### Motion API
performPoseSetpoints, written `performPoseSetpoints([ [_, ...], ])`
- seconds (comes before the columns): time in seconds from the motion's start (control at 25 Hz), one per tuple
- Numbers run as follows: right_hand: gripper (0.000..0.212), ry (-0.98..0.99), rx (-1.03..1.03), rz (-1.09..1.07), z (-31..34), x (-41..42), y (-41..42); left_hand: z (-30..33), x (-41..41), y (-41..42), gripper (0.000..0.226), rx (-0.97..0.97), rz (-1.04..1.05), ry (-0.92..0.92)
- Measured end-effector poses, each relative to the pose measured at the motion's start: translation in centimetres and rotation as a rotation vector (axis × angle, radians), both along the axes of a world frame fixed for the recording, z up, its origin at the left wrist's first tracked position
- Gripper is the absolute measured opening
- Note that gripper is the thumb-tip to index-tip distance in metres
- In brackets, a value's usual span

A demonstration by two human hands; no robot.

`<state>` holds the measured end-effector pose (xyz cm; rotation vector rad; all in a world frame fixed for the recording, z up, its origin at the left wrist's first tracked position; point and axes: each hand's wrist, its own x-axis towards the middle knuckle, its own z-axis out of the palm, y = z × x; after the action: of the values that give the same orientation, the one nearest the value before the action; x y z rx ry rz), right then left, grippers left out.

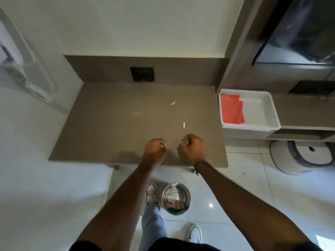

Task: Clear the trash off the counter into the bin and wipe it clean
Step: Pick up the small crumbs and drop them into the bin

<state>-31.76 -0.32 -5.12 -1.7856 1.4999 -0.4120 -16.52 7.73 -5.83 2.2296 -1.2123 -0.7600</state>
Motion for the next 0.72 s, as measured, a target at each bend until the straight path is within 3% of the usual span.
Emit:
performPoseSetpoints([
  [0.16,0.032,0.153,0.008,-0.104,-1.1,5.0,-5.8,-2.2,5.2,-7.2,0.017,0.053,-0.039,-0.010],
  [0.28,0.028,0.226,0.077,-0.174,-2.5,7.0,-8.7,-3.5,7.6,-12.8,0.019,0.079,-0.099,-0.101],
  [0.48,0.019,0.262,0.062,-0.178,-3.3,7.9,-10.7,-3.8,8.6,-21.6,0.033,0.043,-0.172,-0.238],
  [0.72,0.012,0.232,0.187,-0.198,-3.7,7.1,-11.0,-5.2,8.6,-25.2,0.023,-0.005,-0.324,-0.251],
])
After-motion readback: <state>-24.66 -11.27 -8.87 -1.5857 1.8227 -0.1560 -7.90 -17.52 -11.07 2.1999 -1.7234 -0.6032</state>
